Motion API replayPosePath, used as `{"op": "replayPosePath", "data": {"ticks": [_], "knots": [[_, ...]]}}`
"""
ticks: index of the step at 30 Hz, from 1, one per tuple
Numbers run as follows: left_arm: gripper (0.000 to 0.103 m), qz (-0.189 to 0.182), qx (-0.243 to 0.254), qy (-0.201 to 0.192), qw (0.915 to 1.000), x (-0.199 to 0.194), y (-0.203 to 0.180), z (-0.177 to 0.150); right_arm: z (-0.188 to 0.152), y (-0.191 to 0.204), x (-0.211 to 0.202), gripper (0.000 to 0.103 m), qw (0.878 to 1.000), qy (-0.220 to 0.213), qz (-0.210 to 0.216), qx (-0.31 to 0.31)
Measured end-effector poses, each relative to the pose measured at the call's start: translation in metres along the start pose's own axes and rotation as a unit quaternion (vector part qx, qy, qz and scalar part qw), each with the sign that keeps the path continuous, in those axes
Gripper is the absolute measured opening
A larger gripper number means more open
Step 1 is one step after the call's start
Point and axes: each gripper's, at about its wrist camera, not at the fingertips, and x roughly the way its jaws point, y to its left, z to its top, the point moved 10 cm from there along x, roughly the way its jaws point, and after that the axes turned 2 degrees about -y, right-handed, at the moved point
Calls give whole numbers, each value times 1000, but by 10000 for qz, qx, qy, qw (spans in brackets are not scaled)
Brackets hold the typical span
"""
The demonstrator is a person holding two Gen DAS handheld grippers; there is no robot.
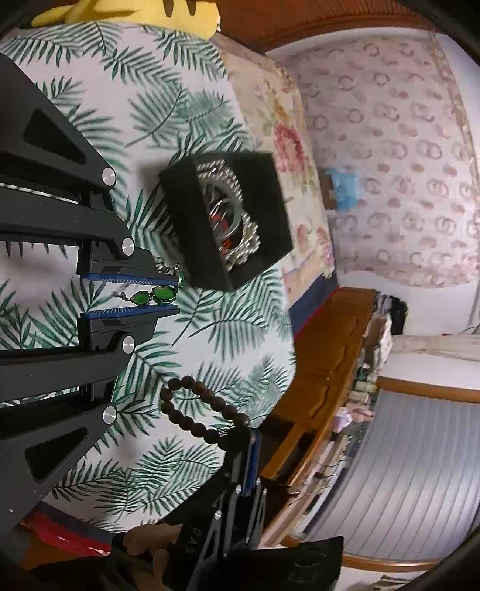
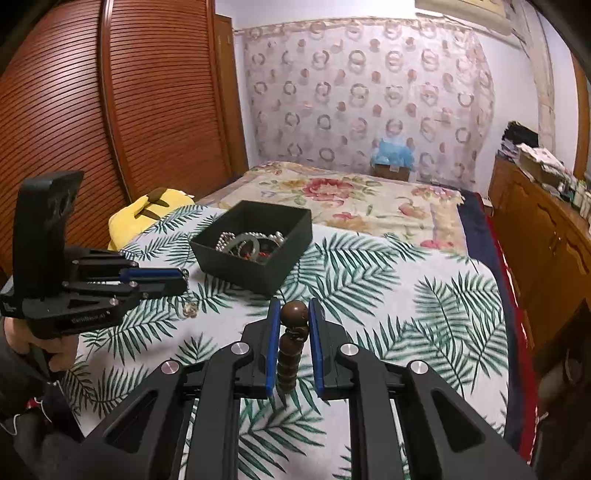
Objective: Organize jewelry
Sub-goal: 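Drop the green ring into the box with the left tool while the right tool drops the bead bracelet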
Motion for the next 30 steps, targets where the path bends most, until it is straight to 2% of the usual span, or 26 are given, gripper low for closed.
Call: {"op": "replayPosePath", "data": {"ticks": [6,16,24,30], "knots": [[10,44,-138,-202,9997,-15,19,13,27,12,7,17,9998,-95,151,-106],[10,234,-303,-355,9986,-16,49,36,74,31,34,17,9977,-293,565,-231],[10,329,-396,-305,9982,-2,73,59,107,33,75,17,9970,-129,700,-318],[10,366,-418,-261,9981,9,86,74,118,29,107,17,9966,-9,770,-300]]}}
